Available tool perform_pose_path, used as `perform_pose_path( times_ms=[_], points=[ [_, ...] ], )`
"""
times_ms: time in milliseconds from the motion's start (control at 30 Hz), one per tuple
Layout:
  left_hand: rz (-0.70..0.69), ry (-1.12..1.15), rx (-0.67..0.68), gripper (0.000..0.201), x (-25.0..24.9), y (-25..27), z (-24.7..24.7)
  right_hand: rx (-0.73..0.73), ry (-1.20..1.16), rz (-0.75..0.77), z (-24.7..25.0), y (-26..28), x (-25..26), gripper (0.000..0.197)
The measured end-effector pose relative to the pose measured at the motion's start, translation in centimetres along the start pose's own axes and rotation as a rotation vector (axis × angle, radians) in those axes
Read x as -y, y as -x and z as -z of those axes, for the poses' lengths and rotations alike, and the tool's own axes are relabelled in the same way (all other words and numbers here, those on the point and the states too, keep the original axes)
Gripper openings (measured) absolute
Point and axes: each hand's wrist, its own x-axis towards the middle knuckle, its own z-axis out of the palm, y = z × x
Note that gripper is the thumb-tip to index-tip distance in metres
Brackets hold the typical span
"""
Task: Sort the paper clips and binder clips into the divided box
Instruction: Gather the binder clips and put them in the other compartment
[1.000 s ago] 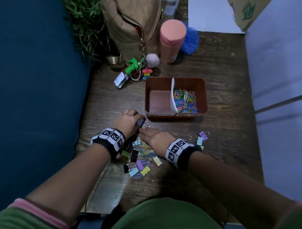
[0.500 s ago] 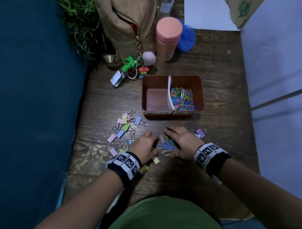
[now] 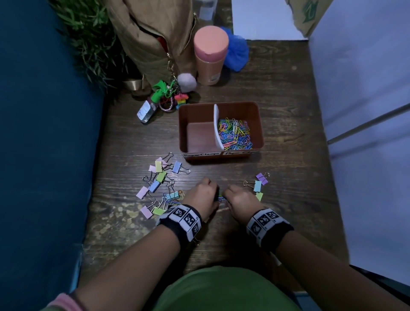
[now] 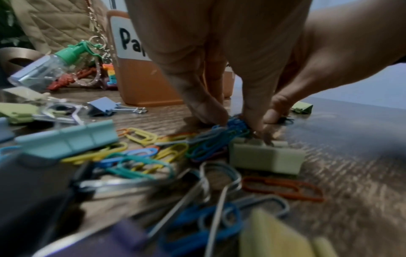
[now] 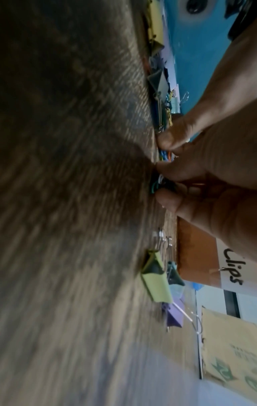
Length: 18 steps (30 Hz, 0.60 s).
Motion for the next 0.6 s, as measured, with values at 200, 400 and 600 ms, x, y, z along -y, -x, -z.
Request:
perform_pose_path(
  times_ms=[200, 400, 600],
  points=[
    [-0.050, -0.055, 0.041, 0.022, -0.5, -0.5, 0.1, 0.009, -0.074, -0.138, 0.8, 0.0, 0.6, 0.012],
    [0.024, 0.084, 0.023, 0.020, 1.4, 0.0, 1.2, -0.064, -0.326, -0.347, 2.2, 1.4, -0.7, 0.007],
    [-0.038, 0.286, -0.207, 0.010, -0.2, 0.6, 5.7, -0.387, -0.572, -0.402, 8.4, 0.9, -0.5, 0.009]
  ],
)
